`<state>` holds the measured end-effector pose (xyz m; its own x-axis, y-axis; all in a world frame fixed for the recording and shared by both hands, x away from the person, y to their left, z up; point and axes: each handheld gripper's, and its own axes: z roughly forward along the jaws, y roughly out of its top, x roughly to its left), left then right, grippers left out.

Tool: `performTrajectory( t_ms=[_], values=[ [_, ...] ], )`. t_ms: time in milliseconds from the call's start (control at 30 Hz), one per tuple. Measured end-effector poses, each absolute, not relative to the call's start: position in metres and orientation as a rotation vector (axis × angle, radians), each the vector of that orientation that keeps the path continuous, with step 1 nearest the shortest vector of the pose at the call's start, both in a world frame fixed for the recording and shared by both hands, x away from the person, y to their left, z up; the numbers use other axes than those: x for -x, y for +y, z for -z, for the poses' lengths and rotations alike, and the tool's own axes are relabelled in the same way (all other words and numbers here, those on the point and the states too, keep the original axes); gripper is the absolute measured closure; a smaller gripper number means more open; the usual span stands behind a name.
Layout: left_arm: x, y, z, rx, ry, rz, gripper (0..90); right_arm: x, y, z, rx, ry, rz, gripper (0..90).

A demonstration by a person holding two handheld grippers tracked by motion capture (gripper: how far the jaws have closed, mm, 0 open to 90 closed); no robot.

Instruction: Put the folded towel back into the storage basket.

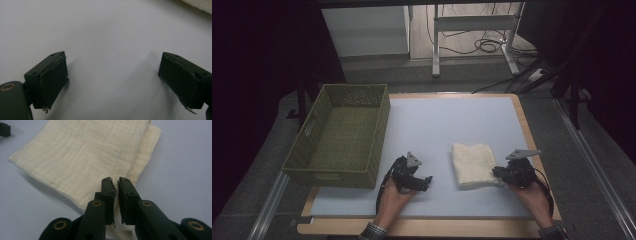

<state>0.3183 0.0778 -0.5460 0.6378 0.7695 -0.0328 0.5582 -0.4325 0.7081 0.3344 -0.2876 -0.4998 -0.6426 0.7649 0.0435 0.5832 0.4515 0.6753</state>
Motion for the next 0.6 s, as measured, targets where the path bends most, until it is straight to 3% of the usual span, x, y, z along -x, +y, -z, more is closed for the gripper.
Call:
performTrajectory(
  t_ms=[333,433,533,600],
  values=[
    [-0.318,0.078,0.546,-2.154,1.031,-0.387,8.9,-0.377,-0.266,0.495,-1.171,2.37,-1.0,65.7],
    [-0.318,0.078,0.546,-2.151,1.029,-0.387,9.0,-0.386,-0.26,0.501,-1.185,2.372,-0.976,65.7],
    [-0.318,0.078,0.546,-2.151,1.03,-0.387,9.0,-0.392,-0.255,0.51,-1.2,2.377,-0.946,85.4],
    [-0.318,0.078,0.546,-2.152,1.03,-0.387,9.0,-0.391,-0.255,0.509,-1.195,2.372,-0.953,87.3]
  ],
)
